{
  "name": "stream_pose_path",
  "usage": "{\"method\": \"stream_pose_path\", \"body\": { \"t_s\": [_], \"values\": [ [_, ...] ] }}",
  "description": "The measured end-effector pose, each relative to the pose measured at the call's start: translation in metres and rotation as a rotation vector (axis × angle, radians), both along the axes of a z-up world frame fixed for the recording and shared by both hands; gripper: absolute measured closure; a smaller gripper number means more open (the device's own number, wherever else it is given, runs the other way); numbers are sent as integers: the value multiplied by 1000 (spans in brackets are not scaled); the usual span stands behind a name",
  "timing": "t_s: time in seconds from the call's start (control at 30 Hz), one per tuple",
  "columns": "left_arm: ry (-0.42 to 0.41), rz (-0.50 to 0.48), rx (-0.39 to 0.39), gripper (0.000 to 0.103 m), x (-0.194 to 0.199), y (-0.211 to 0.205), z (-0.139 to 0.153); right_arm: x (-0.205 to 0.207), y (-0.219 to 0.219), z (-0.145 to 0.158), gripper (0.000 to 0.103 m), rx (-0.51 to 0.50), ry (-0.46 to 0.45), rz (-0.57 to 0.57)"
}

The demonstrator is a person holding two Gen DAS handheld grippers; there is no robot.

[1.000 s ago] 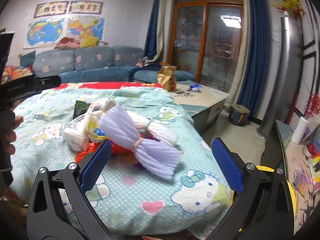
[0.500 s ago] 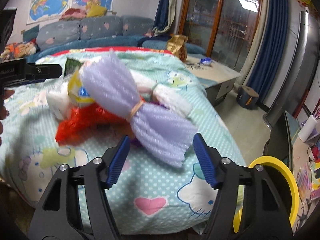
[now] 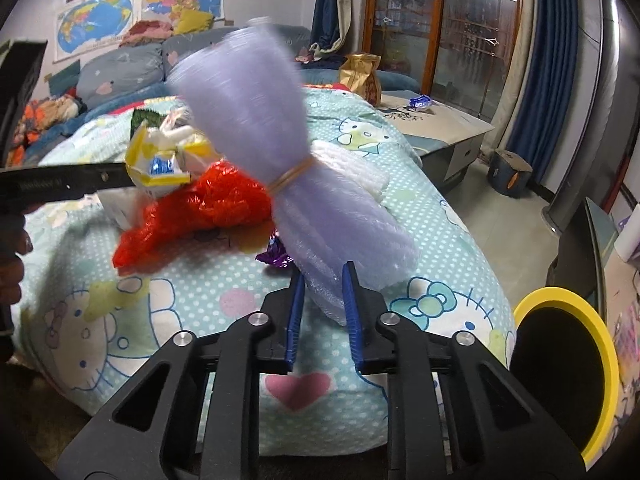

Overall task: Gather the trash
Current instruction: 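Grasp the lavender foam net with the right tool while the left tool grasps the white printed bag, then carry the foam net with the right tool while the left tool carries the bag to the bin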

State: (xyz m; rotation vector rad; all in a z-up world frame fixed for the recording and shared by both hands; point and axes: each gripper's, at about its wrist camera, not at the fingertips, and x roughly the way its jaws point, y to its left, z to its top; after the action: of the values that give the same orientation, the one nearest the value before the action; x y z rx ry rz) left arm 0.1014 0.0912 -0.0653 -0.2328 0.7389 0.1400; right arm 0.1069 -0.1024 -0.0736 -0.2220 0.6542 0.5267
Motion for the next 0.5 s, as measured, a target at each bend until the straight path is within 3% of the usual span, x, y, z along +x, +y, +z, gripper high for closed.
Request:
{"method": "stream_pose_path", "body": {
  "t_s": [0.07, 0.13, 0.5],
  "values": [
    [-4, -10, 11, 58, -2, -3, 2, 0, -2, 2, 91, 17, -1, -2],
    [-10, -25, 10, 62, -3, -5, 4, -1, -4, 5, 91, 33, -1, -3],
    [-146, -59, 2, 70, -21, -5, 36, -7, -9, 16, 91, 84, -22, 2]
  ]
}}
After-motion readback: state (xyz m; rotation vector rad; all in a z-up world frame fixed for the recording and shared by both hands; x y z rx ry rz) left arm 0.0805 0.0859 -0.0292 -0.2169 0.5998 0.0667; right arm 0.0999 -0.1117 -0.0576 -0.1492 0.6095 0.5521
